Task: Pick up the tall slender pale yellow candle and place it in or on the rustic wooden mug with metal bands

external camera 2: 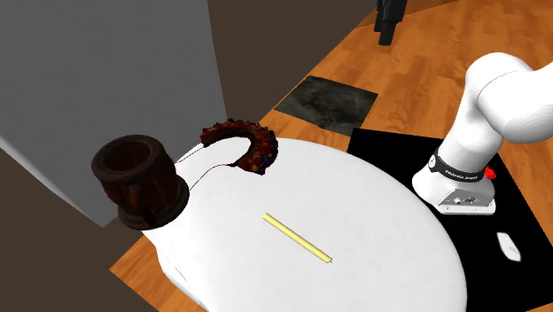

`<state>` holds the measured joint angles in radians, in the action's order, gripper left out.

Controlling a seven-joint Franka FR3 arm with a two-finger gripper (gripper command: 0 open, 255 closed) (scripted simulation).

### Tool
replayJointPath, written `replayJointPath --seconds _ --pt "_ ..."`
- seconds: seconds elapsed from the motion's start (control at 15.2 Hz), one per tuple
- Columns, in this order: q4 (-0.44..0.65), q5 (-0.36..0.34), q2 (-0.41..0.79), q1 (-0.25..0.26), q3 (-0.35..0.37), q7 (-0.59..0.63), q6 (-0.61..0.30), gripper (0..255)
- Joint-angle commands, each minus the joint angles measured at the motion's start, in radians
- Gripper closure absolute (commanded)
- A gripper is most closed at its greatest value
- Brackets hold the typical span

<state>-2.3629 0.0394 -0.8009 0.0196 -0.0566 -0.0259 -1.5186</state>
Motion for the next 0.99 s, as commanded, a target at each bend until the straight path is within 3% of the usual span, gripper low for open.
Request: replayJointPath --seconds 0.0,0.46,0.92 --pt "0.0 0.0 0.0 0.0 0.0 0.0 0.0 0" --pt "-0.197 0.124 -0.088 0.024 0.166 0.22 -0.207 0" --pt "-0.308 0.252 -0.058 0.059 0.369 0.442 -0.454 0"
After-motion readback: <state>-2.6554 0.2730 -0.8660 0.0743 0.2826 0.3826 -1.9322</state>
